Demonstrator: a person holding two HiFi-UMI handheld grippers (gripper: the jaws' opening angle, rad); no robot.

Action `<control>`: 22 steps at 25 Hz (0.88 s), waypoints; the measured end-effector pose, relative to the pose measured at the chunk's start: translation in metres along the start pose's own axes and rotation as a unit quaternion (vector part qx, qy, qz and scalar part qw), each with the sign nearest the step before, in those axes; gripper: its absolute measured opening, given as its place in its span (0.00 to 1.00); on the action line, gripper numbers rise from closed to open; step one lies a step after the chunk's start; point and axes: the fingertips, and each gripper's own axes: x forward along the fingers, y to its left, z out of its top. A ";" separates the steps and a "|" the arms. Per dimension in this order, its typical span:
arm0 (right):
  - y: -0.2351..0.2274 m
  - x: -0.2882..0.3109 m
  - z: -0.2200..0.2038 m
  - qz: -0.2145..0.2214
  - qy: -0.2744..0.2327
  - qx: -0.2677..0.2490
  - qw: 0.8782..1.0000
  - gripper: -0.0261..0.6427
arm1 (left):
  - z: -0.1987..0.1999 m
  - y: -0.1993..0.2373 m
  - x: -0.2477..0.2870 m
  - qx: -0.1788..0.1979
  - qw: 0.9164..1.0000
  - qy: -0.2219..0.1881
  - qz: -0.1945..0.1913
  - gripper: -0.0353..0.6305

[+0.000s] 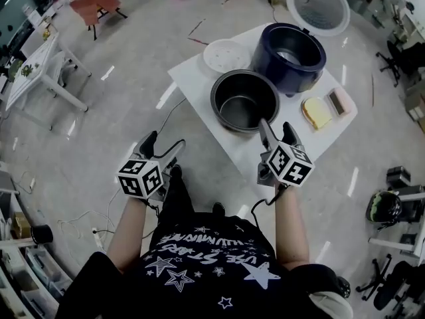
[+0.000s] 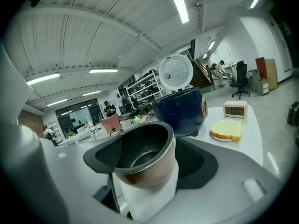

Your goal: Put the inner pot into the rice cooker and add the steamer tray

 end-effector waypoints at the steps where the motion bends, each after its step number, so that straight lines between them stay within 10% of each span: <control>1: -0.002 0.001 0.002 -0.009 -0.003 0.005 1.000 0.59 | 0.005 0.002 0.008 0.002 1.000 0.001 -0.009 0.67; 11: -0.009 0.030 0.004 -0.113 -0.008 0.039 0.993 0.59 | 0.060 0.020 0.117 0.047 0.987 0.038 -0.148 0.67; 22: -0.016 0.039 -0.009 -0.255 0.009 0.091 0.963 0.59 | 0.083 0.011 0.208 0.099 0.938 0.116 -0.312 0.67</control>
